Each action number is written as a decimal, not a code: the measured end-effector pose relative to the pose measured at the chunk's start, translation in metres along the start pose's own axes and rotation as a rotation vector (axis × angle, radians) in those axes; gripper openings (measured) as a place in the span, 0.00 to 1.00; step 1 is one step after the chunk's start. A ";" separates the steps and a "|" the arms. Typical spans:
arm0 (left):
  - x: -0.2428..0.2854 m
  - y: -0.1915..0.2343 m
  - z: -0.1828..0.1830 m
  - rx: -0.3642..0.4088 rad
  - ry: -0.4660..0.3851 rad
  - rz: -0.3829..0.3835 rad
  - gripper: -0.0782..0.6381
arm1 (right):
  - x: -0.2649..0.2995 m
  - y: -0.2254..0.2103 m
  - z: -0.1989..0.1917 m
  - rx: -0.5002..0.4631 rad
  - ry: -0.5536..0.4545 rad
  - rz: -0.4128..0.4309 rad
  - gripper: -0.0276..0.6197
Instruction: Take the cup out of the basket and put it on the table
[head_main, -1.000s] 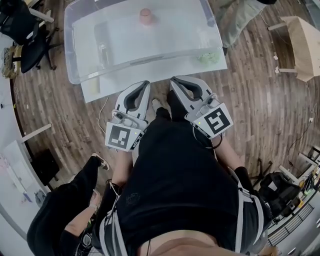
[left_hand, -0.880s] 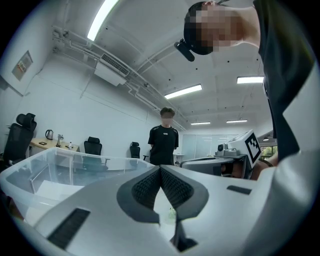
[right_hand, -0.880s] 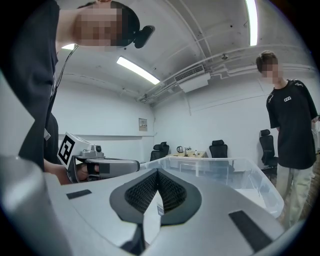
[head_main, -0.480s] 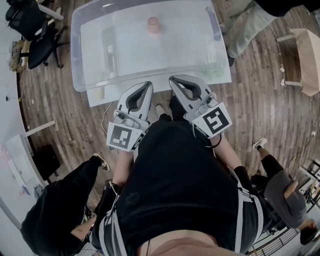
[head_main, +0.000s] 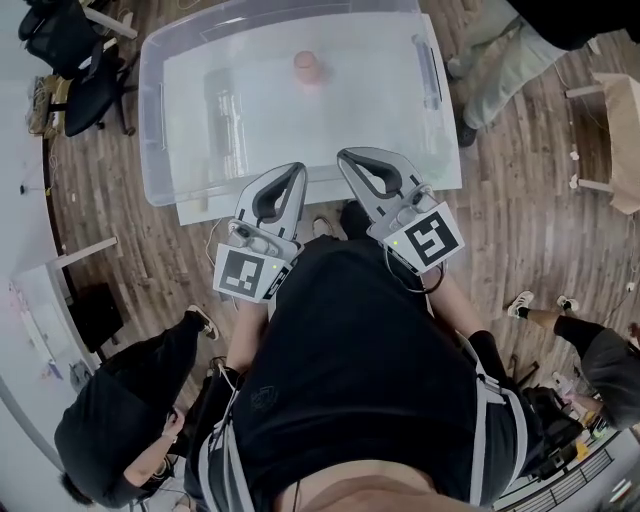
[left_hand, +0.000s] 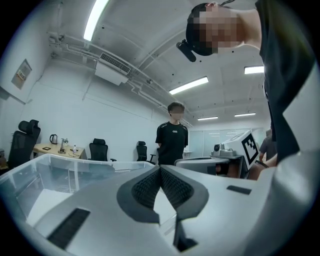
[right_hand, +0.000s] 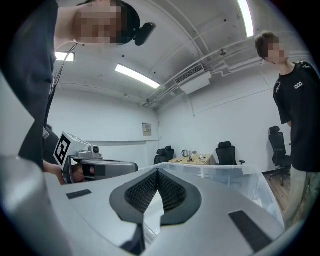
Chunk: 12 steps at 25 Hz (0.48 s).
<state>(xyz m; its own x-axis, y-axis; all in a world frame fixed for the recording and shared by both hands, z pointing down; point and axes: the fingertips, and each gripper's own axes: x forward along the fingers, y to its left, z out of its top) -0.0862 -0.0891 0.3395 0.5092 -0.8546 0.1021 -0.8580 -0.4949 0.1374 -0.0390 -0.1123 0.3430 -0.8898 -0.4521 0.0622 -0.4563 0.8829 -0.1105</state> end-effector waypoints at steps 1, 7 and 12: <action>0.006 -0.001 0.001 0.001 -0.004 0.003 0.13 | -0.001 -0.006 -0.003 0.001 0.011 0.004 0.07; 0.042 -0.003 0.003 -0.012 0.004 0.041 0.13 | -0.003 -0.038 0.000 0.031 -0.017 0.056 0.07; 0.054 0.004 0.005 0.002 0.004 0.068 0.13 | 0.003 -0.053 0.003 0.042 -0.025 0.080 0.07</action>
<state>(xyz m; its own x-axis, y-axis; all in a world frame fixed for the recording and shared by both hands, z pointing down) -0.0626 -0.1382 0.3404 0.4501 -0.8855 0.1153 -0.8907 -0.4360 0.1284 -0.0180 -0.1605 0.3463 -0.9230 -0.3839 0.0272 -0.3832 0.9105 -0.1552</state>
